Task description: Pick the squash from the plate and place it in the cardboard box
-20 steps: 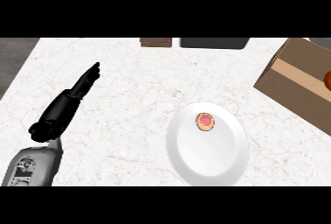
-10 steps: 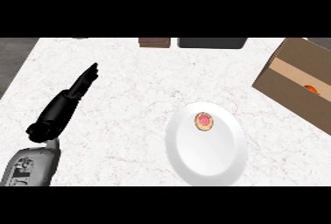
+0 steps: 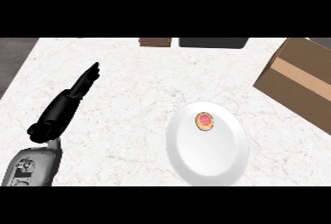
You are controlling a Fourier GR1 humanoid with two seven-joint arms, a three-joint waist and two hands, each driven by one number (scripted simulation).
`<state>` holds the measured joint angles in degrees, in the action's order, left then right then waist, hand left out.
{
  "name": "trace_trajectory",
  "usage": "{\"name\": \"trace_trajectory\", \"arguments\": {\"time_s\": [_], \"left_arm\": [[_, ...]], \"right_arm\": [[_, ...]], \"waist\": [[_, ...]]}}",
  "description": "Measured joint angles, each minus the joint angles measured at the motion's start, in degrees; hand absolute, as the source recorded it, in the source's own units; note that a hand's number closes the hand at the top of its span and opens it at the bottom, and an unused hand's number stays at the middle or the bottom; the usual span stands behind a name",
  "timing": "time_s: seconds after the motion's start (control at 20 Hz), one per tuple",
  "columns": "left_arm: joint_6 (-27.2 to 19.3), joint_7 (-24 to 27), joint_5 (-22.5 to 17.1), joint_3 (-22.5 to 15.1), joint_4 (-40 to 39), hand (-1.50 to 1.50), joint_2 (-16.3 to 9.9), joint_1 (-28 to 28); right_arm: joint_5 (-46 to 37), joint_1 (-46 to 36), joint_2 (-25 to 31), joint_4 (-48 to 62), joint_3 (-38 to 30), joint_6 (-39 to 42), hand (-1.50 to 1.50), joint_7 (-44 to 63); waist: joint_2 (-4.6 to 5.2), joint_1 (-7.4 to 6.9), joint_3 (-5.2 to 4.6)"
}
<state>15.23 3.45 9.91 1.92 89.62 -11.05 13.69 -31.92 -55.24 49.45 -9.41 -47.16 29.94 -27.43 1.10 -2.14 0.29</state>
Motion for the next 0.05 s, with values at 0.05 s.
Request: {"name": "trace_trajectory", "arguments": {"time_s": [0.05], "left_arm": [[0.2,0.3,-0.1,0.0,0.0,0.0,-0.1,-0.1]], "right_arm": [[1.1,-0.1,0.9,0.5,-1.2,0.1,-1.5,0.9]], "waist": [[0.1,-0.19,0.02]]}}
